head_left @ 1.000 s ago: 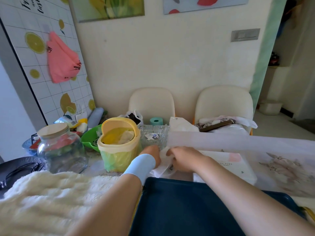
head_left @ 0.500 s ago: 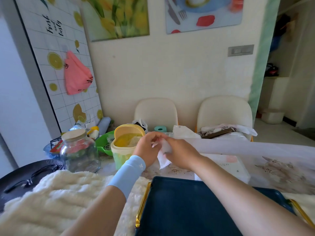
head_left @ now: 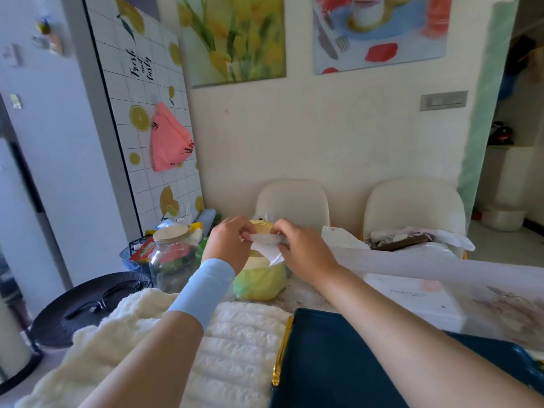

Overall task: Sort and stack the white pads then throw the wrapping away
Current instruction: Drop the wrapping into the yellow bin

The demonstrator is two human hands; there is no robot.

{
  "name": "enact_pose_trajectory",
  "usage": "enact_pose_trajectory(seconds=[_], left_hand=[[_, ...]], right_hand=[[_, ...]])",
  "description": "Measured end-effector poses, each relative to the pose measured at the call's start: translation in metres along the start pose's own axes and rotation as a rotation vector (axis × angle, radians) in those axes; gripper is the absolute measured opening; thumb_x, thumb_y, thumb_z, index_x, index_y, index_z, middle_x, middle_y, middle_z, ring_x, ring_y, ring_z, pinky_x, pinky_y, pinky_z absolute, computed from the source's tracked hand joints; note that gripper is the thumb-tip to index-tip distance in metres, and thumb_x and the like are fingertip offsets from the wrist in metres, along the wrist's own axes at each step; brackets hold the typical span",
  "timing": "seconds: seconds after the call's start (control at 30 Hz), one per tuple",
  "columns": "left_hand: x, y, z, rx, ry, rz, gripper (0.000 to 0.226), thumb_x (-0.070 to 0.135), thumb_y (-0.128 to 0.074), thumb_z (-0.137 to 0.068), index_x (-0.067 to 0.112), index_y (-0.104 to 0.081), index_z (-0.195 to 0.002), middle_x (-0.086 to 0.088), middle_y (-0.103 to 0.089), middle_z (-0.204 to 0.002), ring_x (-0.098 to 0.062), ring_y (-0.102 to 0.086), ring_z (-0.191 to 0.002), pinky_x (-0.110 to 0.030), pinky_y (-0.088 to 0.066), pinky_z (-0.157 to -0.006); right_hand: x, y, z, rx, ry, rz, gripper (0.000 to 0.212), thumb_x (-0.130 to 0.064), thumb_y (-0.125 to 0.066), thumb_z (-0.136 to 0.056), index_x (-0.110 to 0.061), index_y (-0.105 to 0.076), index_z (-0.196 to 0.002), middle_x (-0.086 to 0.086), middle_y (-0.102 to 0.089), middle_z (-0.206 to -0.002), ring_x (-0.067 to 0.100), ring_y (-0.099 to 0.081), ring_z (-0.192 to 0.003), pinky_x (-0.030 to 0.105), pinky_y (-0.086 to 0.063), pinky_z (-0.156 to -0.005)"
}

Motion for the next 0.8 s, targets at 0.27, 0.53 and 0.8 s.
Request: enact_pose_trajectory(seconds=[0.27, 0.53, 0.8], left_hand=[[-0.029, 0.002, -0.01, -0.011, -0.097, -0.173, 0.022, 0.013, -0.058, -0.089, 0.025, -0.069, -0.105, 0.007, -0.062, -0.104, -0.018, -0.054, -0.098, -0.03, -0.047, -0.079], [-0.058, -0.027, -0.038, -0.092, 0.069, -0.125, 0.023, 0.005, -0.055, -0.092, 0.018, -0.074, -0.094, -0.003, -0.065, -0.108, -0.02, -0.059, -0.09, -0.022, -0.043, -0.077], [-0.083, -0.046, -0.024, -0.382, 0.015, -0.334, 0.042, 0.029, -0.047, -0.1, 0.024, -0.052, -0.141, 0.002, -0.036, -0.154, -0.024, -0.034, -0.14, -0.037, -0.029, -0.117]], right_hand=[[-0.011, -0.038, -0.041, 0.076, 0.019, 0.06, 0.018, -0.003, -0.056, -0.091, -0.012, -0.067, -0.102, 0.009, -0.071, -0.101, 0.035, -0.065, -0.088, 0.039, -0.049, -0.067], [0.016, -0.073, -0.049, 0.096, 0.246, 0.253, 0.02, -0.001, -0.074, -0.073, -0.013, -0.079, -0.088, 0.006, -0.067, -0.084, 0.032, -0.064, -0.078, 0.035, -0.052, -0.069], [0.017, -0.091, -0.048, -0.28, 0.089, 0.424, 0.037, -0.028, -0.039, -0.106, -0.015, -0.069, -0.088, 0.008, -0.072, -0.089, 0.03, -0.067, -0.085, 0.038, -0.048, -0.085]])
Point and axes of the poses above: each hand's wrist, its own z-axis away from the middle knuckle, its own y-axis out of the back of the hand, x = y × z, the point moved 2 cm from there along -z, towards the middle knuckle
